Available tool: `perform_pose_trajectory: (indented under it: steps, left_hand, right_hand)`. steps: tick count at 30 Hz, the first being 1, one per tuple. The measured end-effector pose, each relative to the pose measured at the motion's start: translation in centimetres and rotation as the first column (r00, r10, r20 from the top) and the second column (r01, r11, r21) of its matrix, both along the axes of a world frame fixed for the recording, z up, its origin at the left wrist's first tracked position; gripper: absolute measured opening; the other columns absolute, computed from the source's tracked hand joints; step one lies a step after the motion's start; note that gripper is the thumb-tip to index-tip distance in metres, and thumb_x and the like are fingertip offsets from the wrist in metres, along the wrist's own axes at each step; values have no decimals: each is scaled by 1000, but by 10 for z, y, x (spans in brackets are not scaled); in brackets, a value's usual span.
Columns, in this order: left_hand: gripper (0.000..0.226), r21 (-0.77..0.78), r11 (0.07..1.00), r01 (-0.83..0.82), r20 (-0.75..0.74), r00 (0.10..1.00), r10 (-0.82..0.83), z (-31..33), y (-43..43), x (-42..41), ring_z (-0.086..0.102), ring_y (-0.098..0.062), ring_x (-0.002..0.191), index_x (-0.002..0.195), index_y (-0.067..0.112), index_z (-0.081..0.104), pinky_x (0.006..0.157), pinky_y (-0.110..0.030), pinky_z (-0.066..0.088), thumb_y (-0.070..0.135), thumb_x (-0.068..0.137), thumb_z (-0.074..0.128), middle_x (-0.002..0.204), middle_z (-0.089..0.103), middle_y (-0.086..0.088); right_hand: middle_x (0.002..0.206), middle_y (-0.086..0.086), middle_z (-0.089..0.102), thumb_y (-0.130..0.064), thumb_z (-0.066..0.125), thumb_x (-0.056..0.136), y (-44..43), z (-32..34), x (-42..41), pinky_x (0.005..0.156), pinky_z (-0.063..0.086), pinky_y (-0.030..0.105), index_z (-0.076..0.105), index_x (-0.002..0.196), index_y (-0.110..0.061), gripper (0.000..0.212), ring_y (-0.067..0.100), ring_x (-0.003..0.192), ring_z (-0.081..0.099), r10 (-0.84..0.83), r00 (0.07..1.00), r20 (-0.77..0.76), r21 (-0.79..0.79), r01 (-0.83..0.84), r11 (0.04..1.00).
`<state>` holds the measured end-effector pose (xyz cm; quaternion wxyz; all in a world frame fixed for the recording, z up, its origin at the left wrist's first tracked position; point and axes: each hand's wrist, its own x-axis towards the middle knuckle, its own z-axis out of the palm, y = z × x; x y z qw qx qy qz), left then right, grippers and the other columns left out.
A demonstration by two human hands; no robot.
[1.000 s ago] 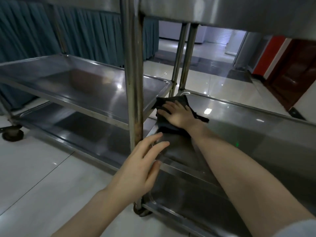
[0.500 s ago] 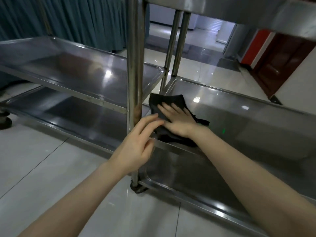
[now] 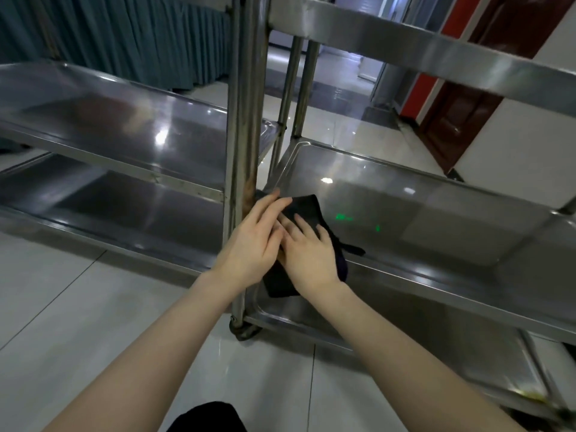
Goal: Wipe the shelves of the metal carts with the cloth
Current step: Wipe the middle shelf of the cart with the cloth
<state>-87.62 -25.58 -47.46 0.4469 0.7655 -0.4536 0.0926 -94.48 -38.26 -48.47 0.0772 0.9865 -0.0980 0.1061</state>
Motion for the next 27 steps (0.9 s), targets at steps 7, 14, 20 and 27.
perform_pose_trajectory:
  steps: [7, 14, 20, 27]
  left_hand:
    - [46, 105, 994, -20, 130, 991, 6, -7, -1, -2, 44, -20, 134, 143, 15, 44, 111, -31, 37, 15, 97, 45, 150, 39, -4]
    - [53, 245, 966, -83, 287, 958, 9, -26, -5, -9, 44, -26, 130, 145, 11, 40, 114, -39, 32, 18, 93, 52, 150, 41, -11]
    - [54, 311, 942, -125, 367, 930, 2, -34, -8, -9, 47, -32, 128, 144, 15, 43, 112, -46, 34, 38, 96, 46, 148, 42, -15]
    - [58, 382, 896, -227, 339, 936, 92, -27, -33, -38, 34, -35, 139, 145, 25, 40, 115, -59, 16, 52, 94, 35, 159, 28, -5]
  right_hand:
    - [140, -1, 57, -43, 46, 94, -96, 6, -122, 93, 52, 44, 58, 136, -19, 50, 23, 124, 58, 55, 977, 204, -166, -20, 986]
    - [154, -8, 39, -48, 46, 99, -49, -1, -61, 108, 35, 47, 42, 147, -29, 52, 21, 142, 37, -66, 988, 142, -34, 72, 997]
    - [145, -3, 51, -41, 60, 94, -81, 3, -96, 101, 46, 45, 54, 140, -23, 49, 21, 132, 50, 53, 981, 186, -98, -35, 995]
    - [141, 0, 55, -32, 68, 90, -114, 1, -154, 99, 45, 53, 61, 133, -19, 45, 28, 130, 53, -176, 952, 251, -53, 195, 979]
